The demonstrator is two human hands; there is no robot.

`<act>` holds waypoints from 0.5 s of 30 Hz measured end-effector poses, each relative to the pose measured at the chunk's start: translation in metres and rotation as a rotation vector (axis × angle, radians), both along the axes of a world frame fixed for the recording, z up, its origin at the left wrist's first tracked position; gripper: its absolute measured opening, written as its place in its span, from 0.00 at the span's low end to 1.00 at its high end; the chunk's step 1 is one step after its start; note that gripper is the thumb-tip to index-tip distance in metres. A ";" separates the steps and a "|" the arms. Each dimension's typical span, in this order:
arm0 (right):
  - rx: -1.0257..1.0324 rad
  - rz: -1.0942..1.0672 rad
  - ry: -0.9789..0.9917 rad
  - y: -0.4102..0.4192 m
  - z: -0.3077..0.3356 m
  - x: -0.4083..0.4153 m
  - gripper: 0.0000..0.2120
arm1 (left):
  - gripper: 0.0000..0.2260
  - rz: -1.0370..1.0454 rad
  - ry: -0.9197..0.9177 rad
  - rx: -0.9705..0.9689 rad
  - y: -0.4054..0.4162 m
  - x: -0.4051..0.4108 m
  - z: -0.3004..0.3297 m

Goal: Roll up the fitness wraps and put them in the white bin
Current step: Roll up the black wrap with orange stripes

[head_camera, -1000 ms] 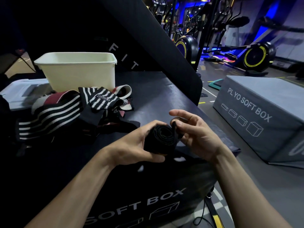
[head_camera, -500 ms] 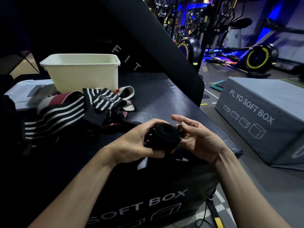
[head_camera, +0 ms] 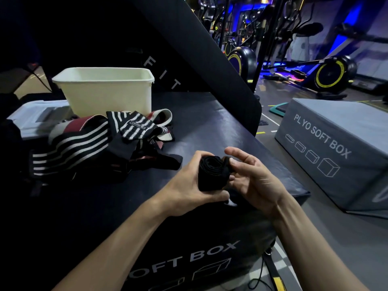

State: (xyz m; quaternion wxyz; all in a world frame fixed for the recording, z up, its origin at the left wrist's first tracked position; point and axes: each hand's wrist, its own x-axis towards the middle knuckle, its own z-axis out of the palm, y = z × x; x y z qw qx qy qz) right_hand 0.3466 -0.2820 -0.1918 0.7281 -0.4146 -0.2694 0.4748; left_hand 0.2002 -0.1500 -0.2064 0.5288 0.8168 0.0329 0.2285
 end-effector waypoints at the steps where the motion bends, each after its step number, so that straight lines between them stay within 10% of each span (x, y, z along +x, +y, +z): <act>1: 0.006 -0.004 0.019 0.000 0.000 -0.002 0.13 | 0.28 0.012 -0.014 -0.008 -0.001 0.000 0.000; 7: 0.049 0.099 -0.061 -0.022 0.008 0.013 0.27 | 0.28 0.113 -0.039 0.077 0.006 0.000 -0.004; 15: -0.100 0.052 -0.337 -0.011 0.001 0.003 0.19 | 0.30 0.084 0.003 0.121 0.006 -0.002 -0.005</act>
